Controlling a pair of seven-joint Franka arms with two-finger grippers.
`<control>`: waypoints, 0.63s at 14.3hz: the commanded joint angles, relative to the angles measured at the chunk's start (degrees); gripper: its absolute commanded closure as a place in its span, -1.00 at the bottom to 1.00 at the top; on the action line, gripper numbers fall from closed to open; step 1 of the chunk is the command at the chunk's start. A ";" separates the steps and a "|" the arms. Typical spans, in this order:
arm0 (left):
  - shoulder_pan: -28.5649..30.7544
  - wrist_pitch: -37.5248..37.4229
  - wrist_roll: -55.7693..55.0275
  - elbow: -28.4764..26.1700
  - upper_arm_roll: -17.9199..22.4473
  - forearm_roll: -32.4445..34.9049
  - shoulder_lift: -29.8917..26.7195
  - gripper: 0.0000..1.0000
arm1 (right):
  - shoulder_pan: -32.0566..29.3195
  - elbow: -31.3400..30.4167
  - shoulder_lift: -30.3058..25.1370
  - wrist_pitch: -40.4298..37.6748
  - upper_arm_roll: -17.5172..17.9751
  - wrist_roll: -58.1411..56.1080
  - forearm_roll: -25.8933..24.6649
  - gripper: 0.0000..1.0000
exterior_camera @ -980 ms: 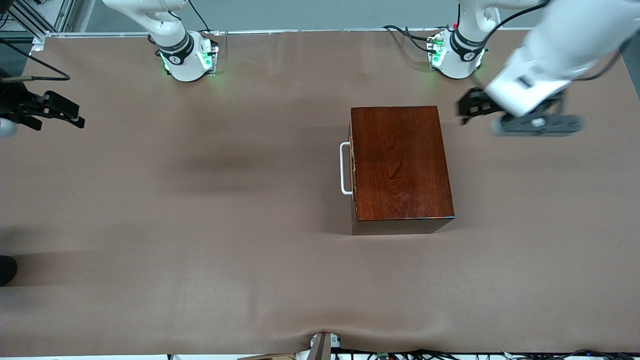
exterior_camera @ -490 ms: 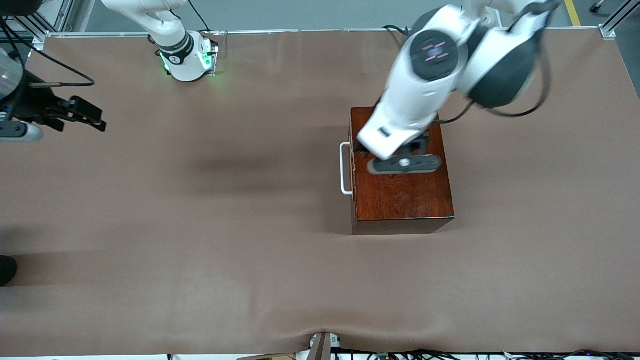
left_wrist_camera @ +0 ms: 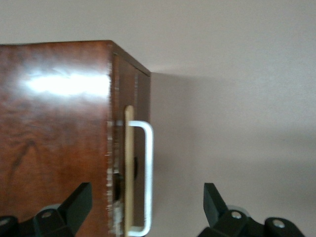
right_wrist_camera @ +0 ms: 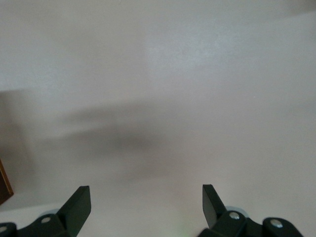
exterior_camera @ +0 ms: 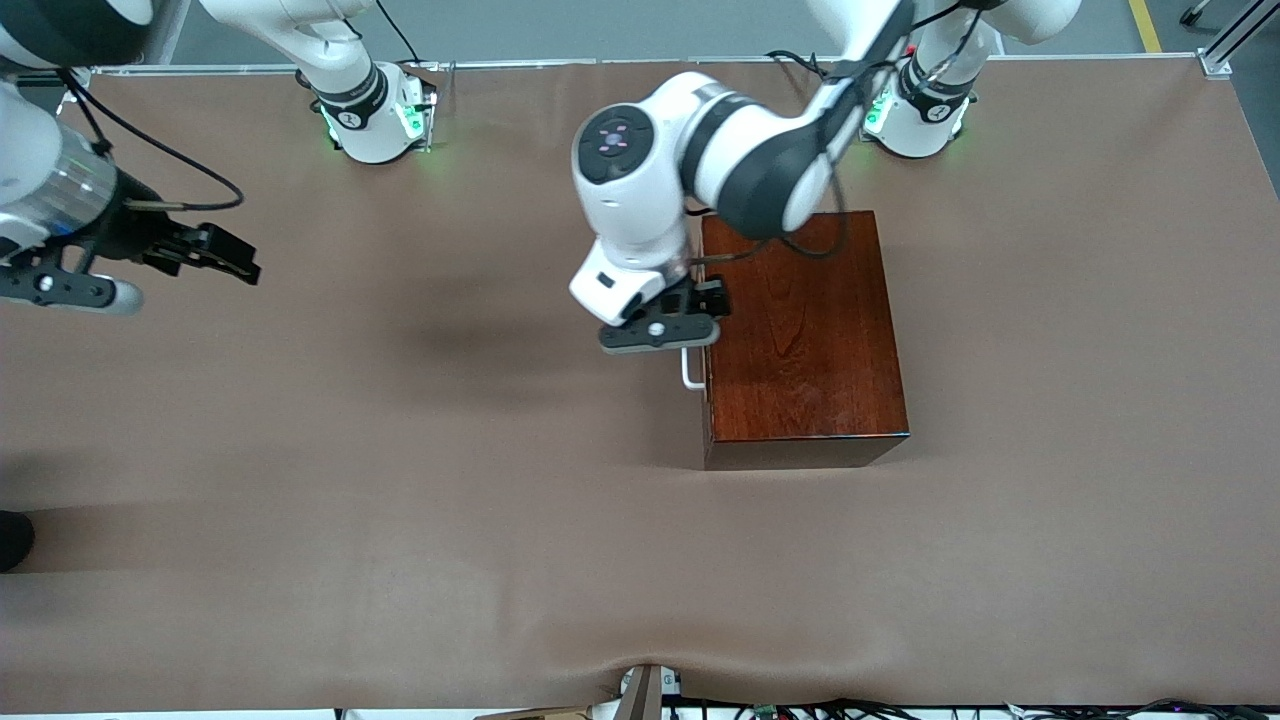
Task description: Open drawer, take yellow block, close drawer
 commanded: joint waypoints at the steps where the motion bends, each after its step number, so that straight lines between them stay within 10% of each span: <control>1: -0.80 0.73 -0.71 2.57 1.24 1.10 2.59 -1.00 | 1.55 0.16 0.83 1.35 -0.26 5.39 1.14 -1.00; 9: -4.41 0.38 -0.80 1.96 2.04 1.88 7.78 -1.00 | 7.61 0.24 3.82 3.90 -0.26 26.99 1.14 -1.00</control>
